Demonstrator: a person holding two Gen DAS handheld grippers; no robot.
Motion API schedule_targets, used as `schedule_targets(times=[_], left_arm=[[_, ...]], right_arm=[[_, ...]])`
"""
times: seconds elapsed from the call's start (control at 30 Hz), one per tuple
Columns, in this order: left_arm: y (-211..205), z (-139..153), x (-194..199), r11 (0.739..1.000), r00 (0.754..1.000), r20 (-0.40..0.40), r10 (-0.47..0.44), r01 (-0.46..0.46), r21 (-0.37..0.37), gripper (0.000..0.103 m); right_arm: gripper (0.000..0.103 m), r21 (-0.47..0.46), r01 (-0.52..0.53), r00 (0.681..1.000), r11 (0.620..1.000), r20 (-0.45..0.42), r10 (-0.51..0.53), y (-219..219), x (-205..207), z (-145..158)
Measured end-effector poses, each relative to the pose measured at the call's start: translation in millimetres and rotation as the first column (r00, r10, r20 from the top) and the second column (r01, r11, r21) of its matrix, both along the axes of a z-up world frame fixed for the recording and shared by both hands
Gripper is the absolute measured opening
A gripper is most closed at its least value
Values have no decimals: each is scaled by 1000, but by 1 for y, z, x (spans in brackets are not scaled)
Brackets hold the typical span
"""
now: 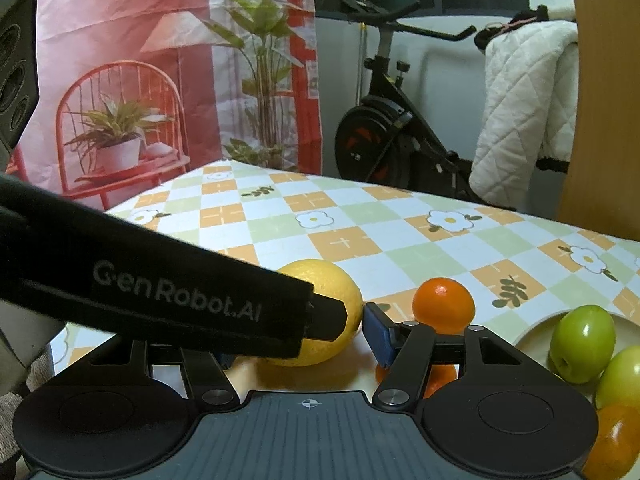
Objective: Organize fruits
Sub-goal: 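Carry the lemon onto the plate and open the left tool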
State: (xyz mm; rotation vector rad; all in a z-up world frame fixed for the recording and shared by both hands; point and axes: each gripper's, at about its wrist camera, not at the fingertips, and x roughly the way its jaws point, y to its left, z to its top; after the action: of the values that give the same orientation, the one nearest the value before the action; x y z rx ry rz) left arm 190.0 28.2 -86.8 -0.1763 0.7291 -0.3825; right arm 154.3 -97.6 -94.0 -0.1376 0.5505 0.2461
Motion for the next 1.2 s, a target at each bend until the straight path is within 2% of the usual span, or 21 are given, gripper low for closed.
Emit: schedule_targets(times=[0.2, 0.5, 0.8, 1.2], left_arm=[[-7, 7, -17, 1000, 1000, 5, -7, 7, 10, 54], [-35, 15, -41, 998, 999, -21, -35, 36, 45, 54], [-68, 30, -66, 995, 996, 11, -91, 90, 46, 54], [-116, 27, -75, 981, 982, -7, -190, 191, 37, 54]], right_arm=[[57, 18, -11, 999, 1000, 32, 10, -3, -21, 4], [57, 43, 13, 999, 999, 35, -14, -23, -59, 12], [57, 63, 71, 996, 995, 57, -75, -56, -95, 35], [57, 61, 180, 983, 982, 36, -182, -102, -125, 45]])
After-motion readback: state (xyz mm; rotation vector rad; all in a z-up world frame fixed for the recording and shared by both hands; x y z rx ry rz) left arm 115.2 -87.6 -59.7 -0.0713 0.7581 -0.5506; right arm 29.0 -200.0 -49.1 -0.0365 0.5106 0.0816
